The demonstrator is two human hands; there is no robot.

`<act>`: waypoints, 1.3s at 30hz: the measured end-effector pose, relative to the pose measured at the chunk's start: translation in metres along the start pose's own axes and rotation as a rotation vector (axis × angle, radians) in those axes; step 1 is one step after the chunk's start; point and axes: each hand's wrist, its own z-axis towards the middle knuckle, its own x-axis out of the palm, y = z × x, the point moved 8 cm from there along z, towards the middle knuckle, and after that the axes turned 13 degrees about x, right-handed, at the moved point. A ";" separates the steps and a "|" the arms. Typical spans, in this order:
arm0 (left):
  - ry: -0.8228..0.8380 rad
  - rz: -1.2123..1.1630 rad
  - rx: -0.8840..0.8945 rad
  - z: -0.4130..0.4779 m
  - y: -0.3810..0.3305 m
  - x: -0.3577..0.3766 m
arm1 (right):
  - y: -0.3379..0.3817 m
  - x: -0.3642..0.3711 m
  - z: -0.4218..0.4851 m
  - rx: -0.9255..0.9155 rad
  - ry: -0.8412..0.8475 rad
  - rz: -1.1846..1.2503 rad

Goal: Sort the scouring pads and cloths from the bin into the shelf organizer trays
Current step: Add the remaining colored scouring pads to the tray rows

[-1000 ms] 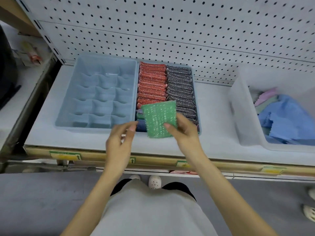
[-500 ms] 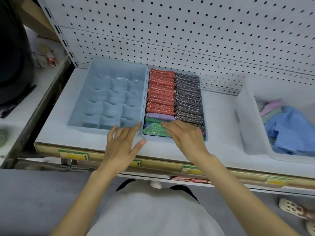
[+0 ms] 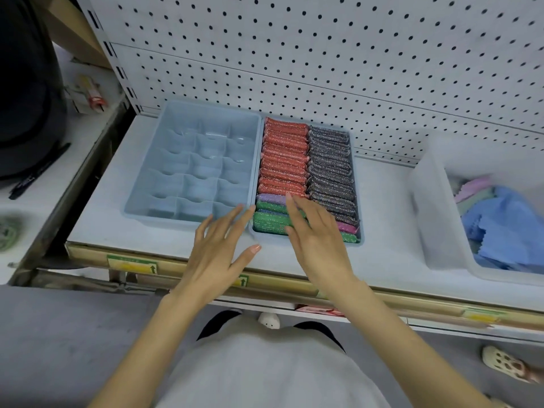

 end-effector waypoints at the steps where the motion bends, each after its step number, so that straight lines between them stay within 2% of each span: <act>1: 0.004 0.009 0.026 0.000 -0.003 0.001 | -0.001 0.000 -0.009 -0.003 0.011 0.034; 5: 0.090 0.131 0.074 -0.001 -0.009 0.013 | 0.000 0.023 -0.035 -0.082 0.145 0.007; 12: 0.139 0.205 0.046 0.001 -0.007 0.018 | -0.020 0.035 -0.023 -0.057 0.239 0.040; 18: 0.182 0.253 0.026 0.007 -0.007 0.021 | -0.017 0.028 -0.025 -0.094 0.182 0.068; 26: 0.231 0.324 0.000 0.008 -0.007 0.026 | -0.018 0.037 -0.030 -0.109 0.220 -0.080; 32: 0.184 0.300 0.005 0.004 -0.005 0.019 | -0.019 0.017 -0.031 -0.070 0.073 0.089; 39: 0.213 0.320 0.010 0.005 0.000 0.021 | -0.019 0.020 -0.030 -0.055 0.030 0.083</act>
